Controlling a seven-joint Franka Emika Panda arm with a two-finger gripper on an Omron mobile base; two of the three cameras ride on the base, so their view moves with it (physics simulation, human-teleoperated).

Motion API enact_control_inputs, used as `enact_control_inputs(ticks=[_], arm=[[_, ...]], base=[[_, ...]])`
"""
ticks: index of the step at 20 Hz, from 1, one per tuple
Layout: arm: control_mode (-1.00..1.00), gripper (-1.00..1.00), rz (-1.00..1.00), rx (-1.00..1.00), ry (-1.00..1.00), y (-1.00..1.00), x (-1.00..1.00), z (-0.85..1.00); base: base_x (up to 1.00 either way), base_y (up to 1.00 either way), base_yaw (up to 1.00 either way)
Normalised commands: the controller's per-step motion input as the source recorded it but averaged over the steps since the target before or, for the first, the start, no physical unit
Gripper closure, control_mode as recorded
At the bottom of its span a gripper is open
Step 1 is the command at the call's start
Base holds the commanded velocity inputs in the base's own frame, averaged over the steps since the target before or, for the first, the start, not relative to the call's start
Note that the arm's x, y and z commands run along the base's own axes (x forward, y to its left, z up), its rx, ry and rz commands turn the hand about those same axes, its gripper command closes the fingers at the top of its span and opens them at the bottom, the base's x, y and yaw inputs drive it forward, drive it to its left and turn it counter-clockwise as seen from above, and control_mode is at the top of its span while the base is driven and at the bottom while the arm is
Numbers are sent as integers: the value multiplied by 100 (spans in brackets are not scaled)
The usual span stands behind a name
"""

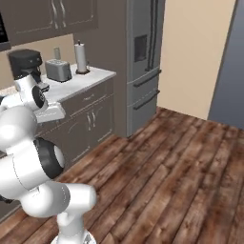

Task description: Pick the pot and pot and place them in the sink. Then turn on the water.

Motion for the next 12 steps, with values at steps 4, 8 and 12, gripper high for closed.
enact_control_inputs(ticks=[4, 8, 12], arm=[[100, -100, 0, 0, 0, 0, 0, 0], [100, -100, 0, 0, 0, 0, 0, 0], [100, -100, 0, 0, 0, 0, 0, 0]], base=[[39, -14, -33], [35, -11, -34], [33, -15, -34]])
